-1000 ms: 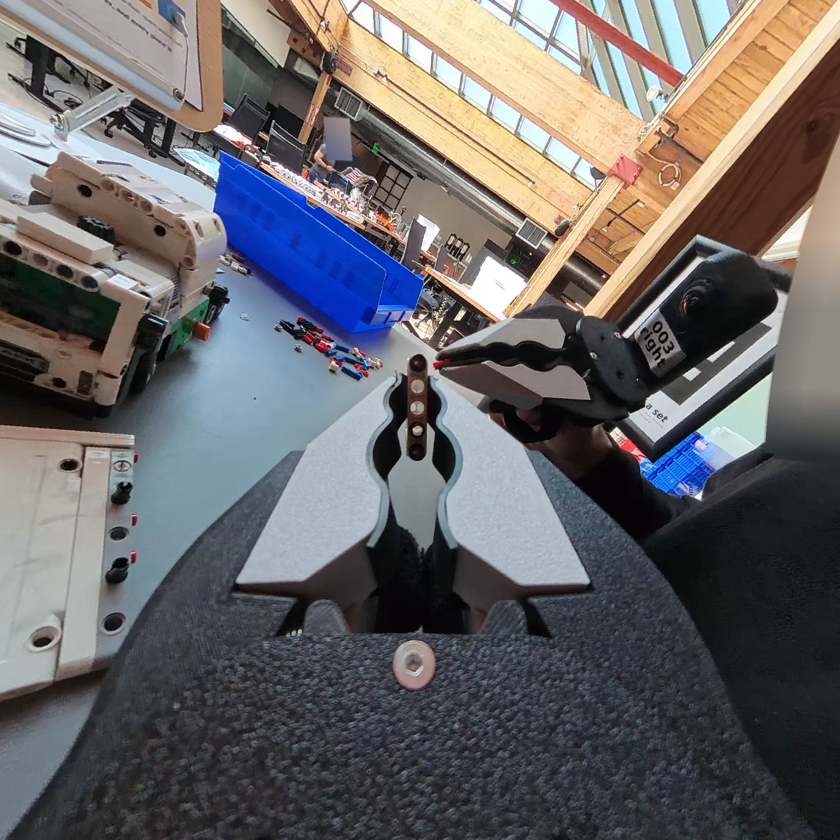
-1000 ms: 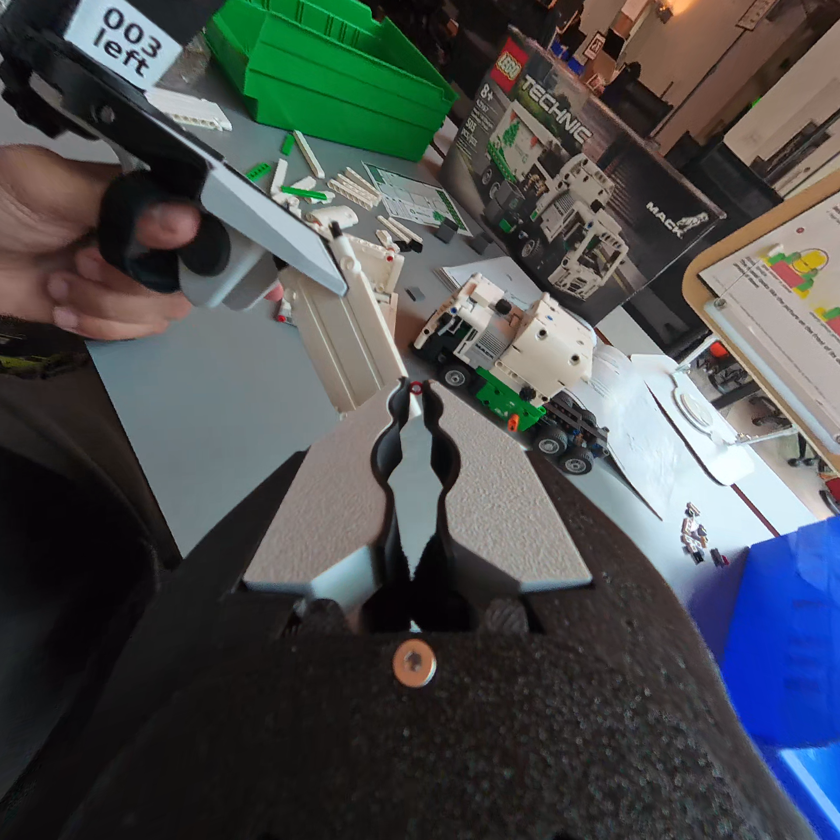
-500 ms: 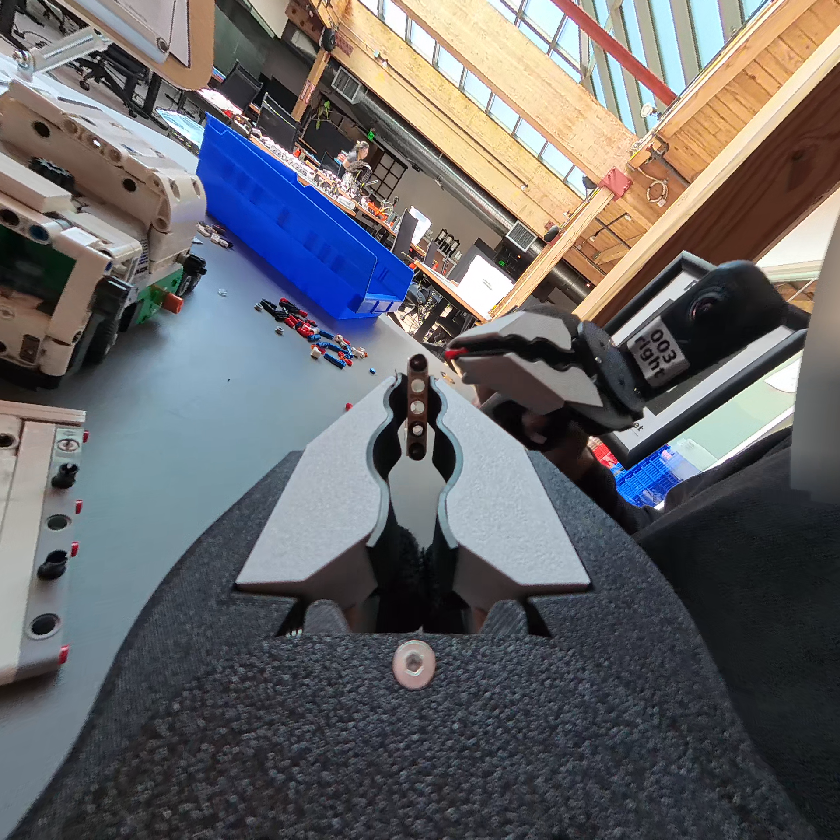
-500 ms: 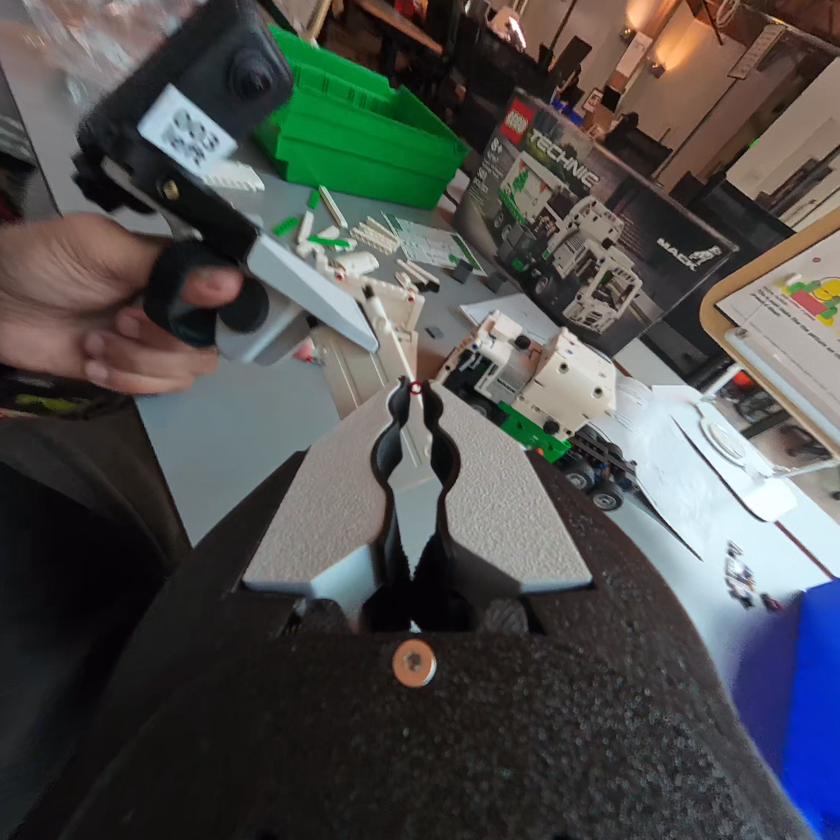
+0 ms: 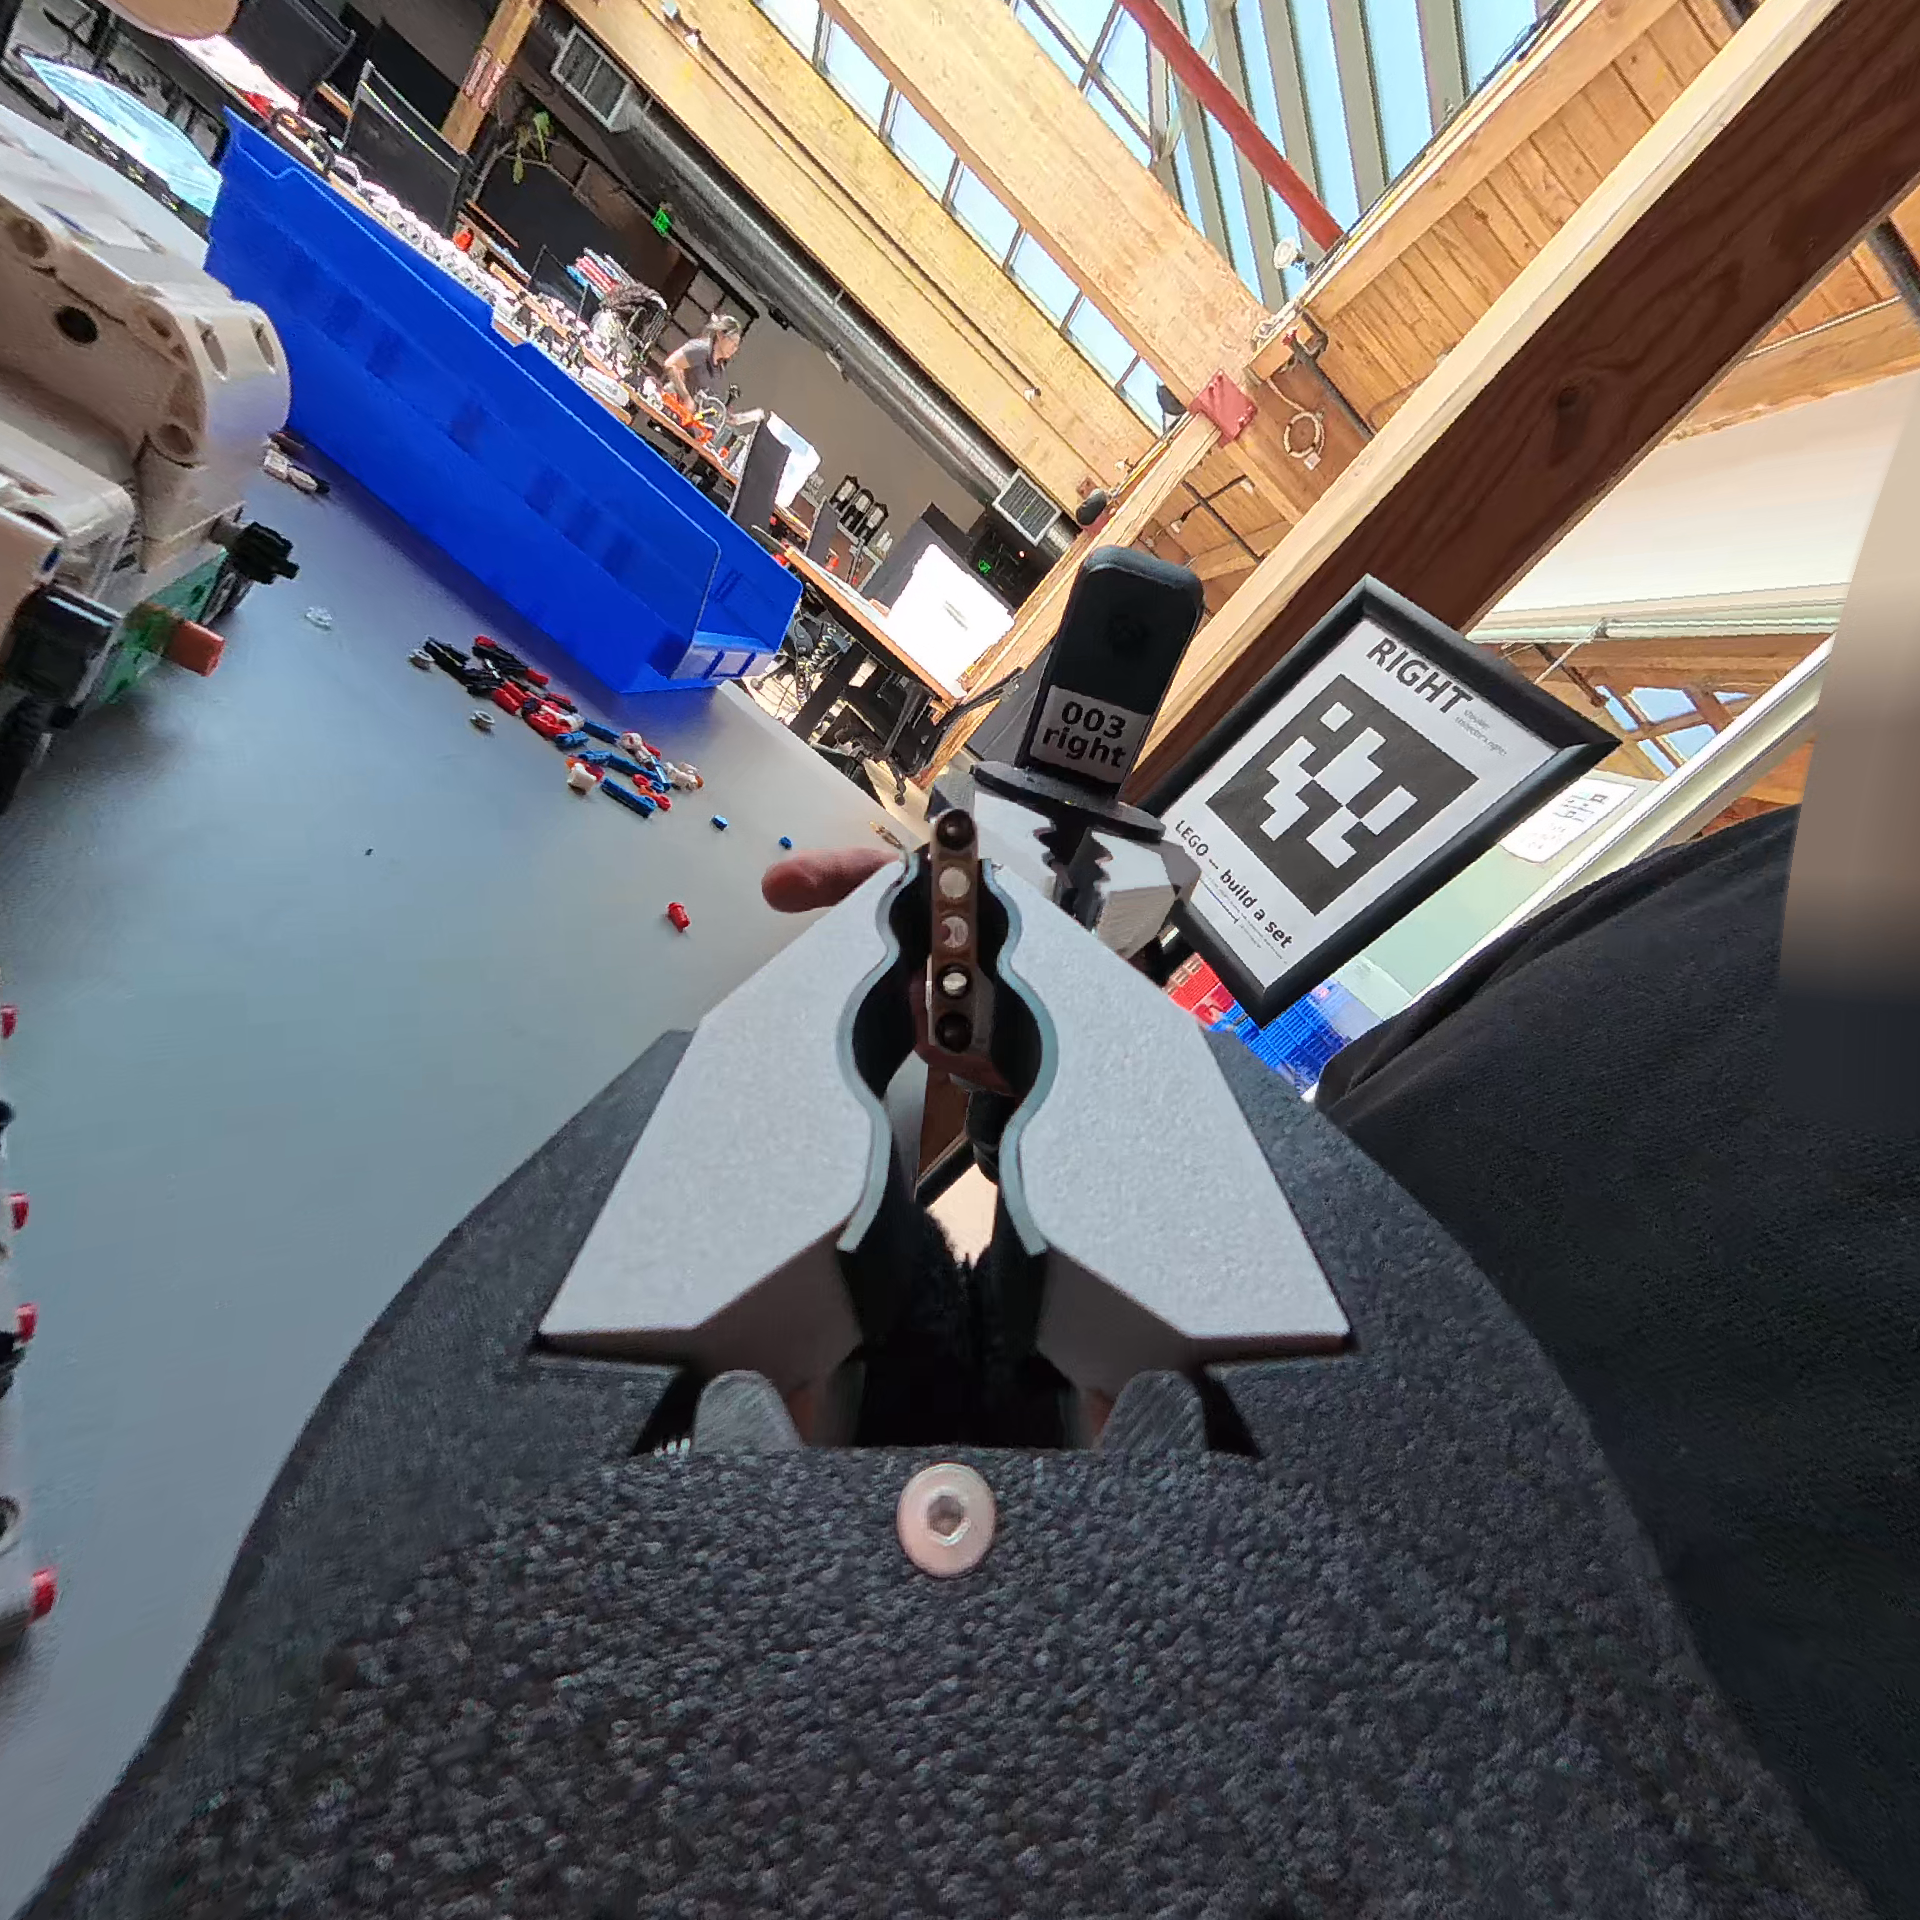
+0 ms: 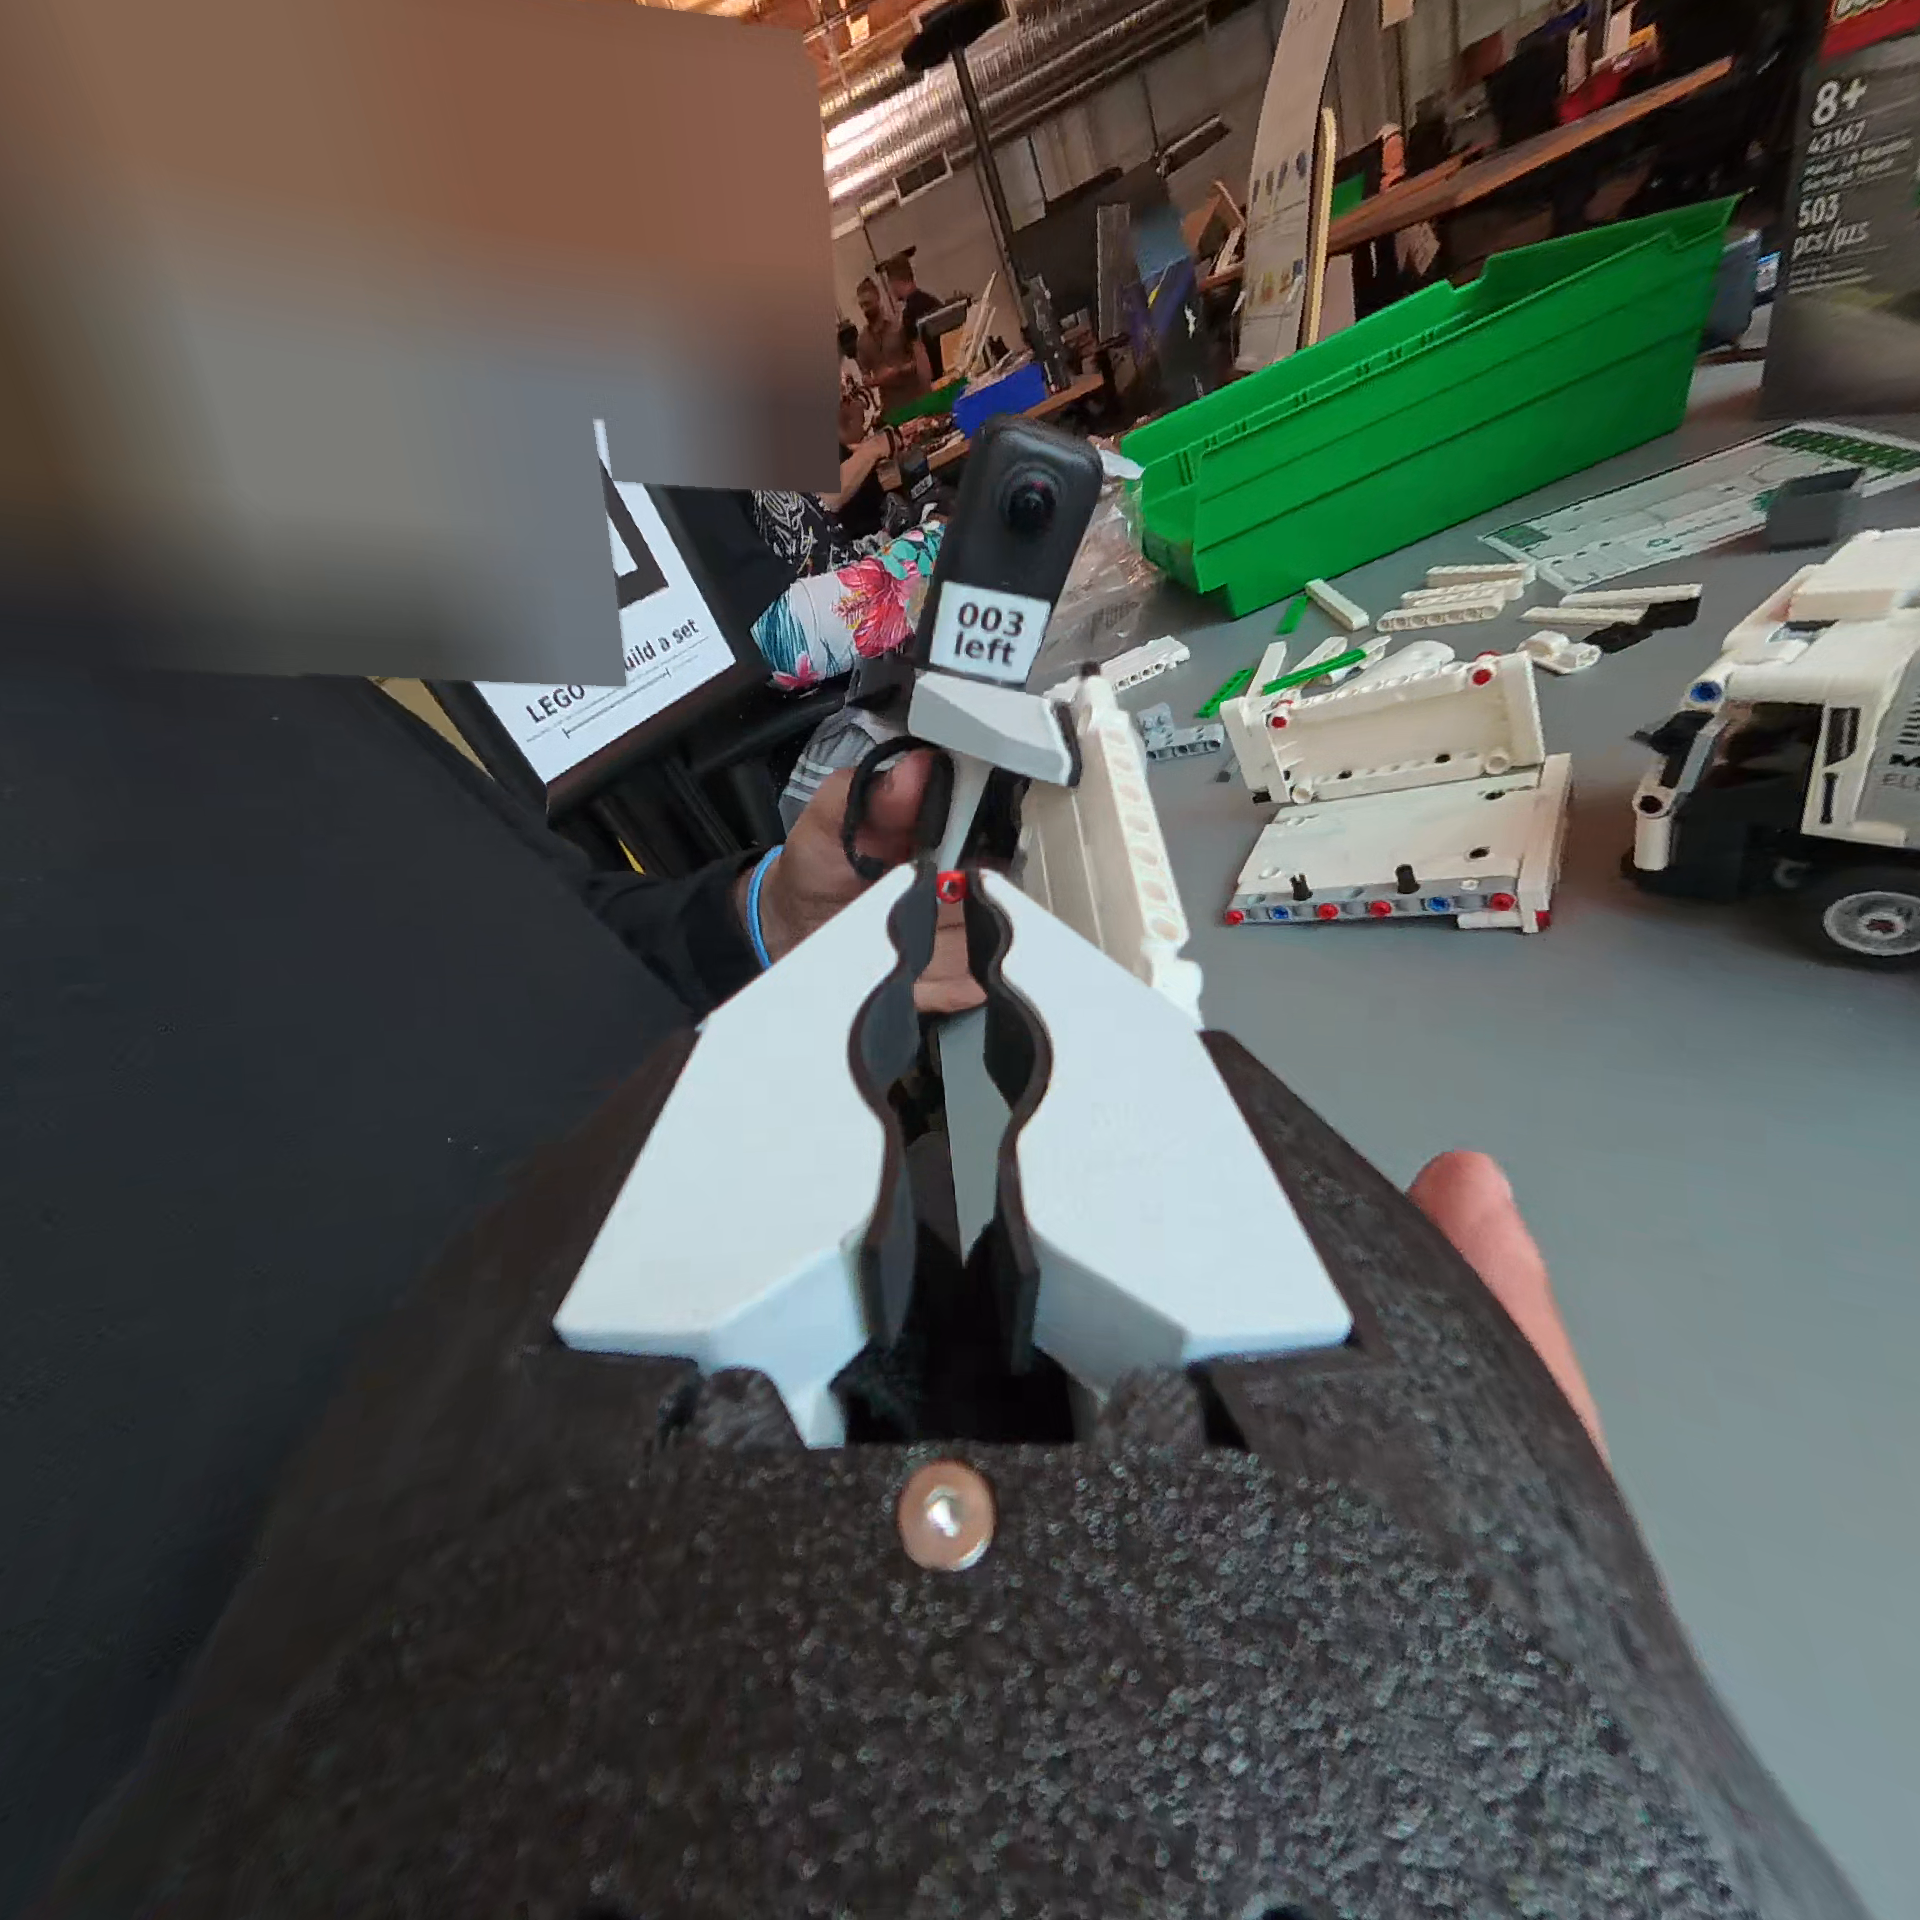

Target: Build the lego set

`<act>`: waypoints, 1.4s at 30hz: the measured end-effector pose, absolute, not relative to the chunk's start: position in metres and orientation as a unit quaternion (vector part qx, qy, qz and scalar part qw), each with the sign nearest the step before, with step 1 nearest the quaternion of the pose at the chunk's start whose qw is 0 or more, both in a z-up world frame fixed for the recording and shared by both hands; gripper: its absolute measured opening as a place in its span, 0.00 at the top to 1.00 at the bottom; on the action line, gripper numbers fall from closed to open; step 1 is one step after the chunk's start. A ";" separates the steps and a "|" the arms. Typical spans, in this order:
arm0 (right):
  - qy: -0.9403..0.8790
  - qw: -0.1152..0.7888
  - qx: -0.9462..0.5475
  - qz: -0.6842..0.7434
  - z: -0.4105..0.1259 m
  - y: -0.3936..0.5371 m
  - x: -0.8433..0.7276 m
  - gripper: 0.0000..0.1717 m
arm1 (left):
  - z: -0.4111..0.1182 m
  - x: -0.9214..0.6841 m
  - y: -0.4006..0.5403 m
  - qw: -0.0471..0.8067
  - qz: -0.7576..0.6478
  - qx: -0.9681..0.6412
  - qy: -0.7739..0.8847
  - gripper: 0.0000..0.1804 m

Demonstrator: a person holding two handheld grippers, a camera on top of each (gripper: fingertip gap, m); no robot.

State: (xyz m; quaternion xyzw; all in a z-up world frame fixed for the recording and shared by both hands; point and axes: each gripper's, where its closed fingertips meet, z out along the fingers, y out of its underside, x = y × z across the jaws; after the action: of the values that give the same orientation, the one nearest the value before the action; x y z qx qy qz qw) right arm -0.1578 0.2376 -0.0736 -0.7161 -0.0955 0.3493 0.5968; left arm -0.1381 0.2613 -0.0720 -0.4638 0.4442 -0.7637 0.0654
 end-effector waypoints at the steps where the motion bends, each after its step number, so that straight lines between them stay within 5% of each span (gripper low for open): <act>1: -0.098 0.587 -0.726 0.344 -0.078 0.236 -0.156 0.98 | -0.073 -0.138 0.262 0.066 -0.759 -0.466 0.449 0.97; 17: -0.130 0.515 -0.846 0.057 -0.130 0.247 -0.113 0.98 | -0.101 -0.133 0.267 0.072 -0.627 -0.519 0.576 0.97; 26: -0.111 0.517 -0.845 0.074 -0.141 0.255 -0.127 0.98 | -0.102 -0.121 0.262 0.068 -0.628 -0.524 0.570 0.97; 42: -0.105 0.538 -0.836 0.038 -0.137 0.253 -0.115 0.98 | -0.126 -0.126 0.258 0.241 -0.517 -0.441 0.692 0.96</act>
State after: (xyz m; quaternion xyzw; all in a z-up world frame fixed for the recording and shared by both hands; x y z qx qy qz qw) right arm -0.1150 0.2532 -0.1370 -0.8357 -0.1048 0.0385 0.5377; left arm -0.1259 0.2580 -0.1261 -0.4413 0.6925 -0.5175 0.2406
